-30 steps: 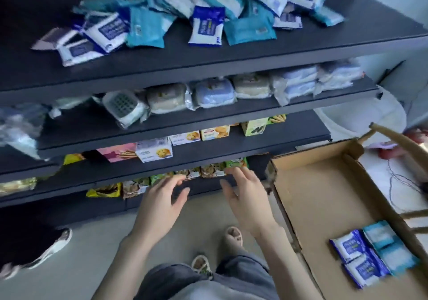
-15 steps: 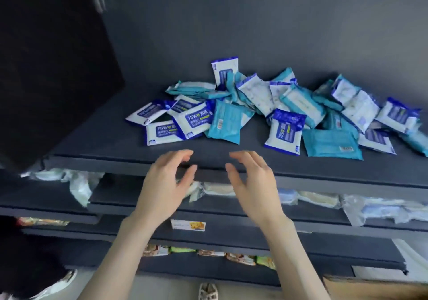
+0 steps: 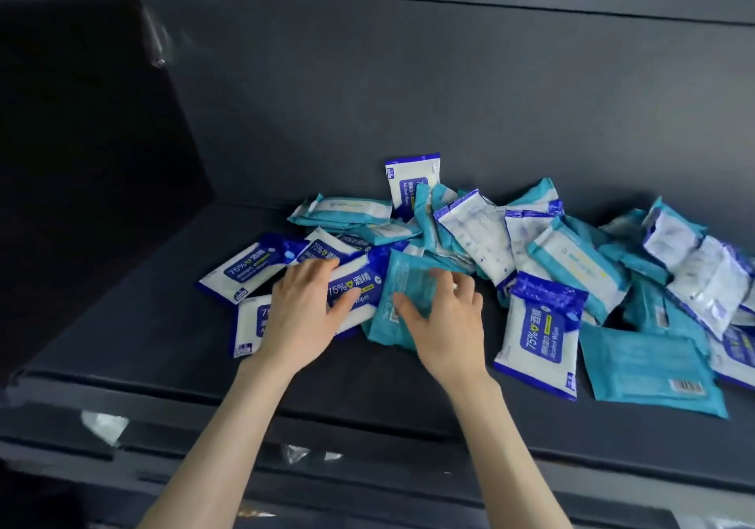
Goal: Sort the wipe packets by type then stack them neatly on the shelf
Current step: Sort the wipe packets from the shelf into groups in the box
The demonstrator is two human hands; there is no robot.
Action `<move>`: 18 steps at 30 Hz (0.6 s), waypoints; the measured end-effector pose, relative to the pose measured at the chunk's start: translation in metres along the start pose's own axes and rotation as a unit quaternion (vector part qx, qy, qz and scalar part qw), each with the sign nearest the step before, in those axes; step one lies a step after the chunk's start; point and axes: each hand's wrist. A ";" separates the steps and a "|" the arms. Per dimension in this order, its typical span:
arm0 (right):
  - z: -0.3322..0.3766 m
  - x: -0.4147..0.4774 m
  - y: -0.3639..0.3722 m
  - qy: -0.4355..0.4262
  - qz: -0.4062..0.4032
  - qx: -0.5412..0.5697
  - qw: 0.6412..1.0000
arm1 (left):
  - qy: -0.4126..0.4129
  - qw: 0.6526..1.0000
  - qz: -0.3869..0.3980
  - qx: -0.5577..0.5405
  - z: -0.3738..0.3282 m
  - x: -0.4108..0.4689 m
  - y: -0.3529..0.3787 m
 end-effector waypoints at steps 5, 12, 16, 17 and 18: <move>-0.005 0.017 0.001 0.091 0.001 0.140 0.986 | -0.027 0.993 0.071 -0.091 0.005 0.021 -0.007; -0.010 0.026 0.008 0.153 -0.101 0.120 0.976 | 0.065 0.980 0.172 -0.075 0.023 0.057 -0.016; -0.006 0.025 0.011 0.157 -0.079 0.142 0.974 | 0.079 0.983 0.167 -0.024 0.027 0.067 -0.018; -0.004 0.025 0.011 0.159 -0.073 0.174 0.969 | 0.079 0.984 0.158 0.008 0.026 0.069 -0.018; -0.002 0.026 0.012 0.161 -0.075 0.210 0.961 | 0.075 0.984 0.158 0.042 0.026 0.072 -0.019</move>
Point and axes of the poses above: each hand's wrist, its own x-axis towards the middle knuckle, its own y-axis out of the palm, z = x × y, and after that the axes turned 5 degrees about z, right-handed
